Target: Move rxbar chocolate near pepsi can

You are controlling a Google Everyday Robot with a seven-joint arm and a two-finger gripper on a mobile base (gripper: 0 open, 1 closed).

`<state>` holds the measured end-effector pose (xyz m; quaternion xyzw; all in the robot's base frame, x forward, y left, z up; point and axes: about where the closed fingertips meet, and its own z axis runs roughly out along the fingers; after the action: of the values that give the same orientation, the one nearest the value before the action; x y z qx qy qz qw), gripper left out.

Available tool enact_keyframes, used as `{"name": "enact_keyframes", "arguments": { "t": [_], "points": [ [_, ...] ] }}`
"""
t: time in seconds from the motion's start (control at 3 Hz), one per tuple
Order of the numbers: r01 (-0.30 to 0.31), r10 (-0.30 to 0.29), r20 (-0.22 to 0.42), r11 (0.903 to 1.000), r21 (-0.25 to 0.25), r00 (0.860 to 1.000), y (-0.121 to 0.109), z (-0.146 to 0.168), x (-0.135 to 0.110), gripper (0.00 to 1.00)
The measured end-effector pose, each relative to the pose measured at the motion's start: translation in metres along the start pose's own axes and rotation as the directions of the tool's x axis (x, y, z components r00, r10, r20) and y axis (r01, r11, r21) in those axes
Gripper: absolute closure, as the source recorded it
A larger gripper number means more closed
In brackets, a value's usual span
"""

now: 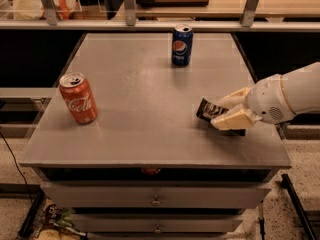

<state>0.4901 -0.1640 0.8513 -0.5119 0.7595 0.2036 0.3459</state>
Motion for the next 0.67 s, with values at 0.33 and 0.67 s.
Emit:
{"name": "enact_keyframes", "arguments": {
  "t": [0.33,0.67],
  "points": [
    [0.044,-0.045,0.021,0.9983,0.039,0.999,-0.007,-0.019,-0.021,1.00],
    [0.093,-0.096,0.030,0.9932,0.070,0.995,-0.017,-0.039,-0.042,1.00]
  ]
}}
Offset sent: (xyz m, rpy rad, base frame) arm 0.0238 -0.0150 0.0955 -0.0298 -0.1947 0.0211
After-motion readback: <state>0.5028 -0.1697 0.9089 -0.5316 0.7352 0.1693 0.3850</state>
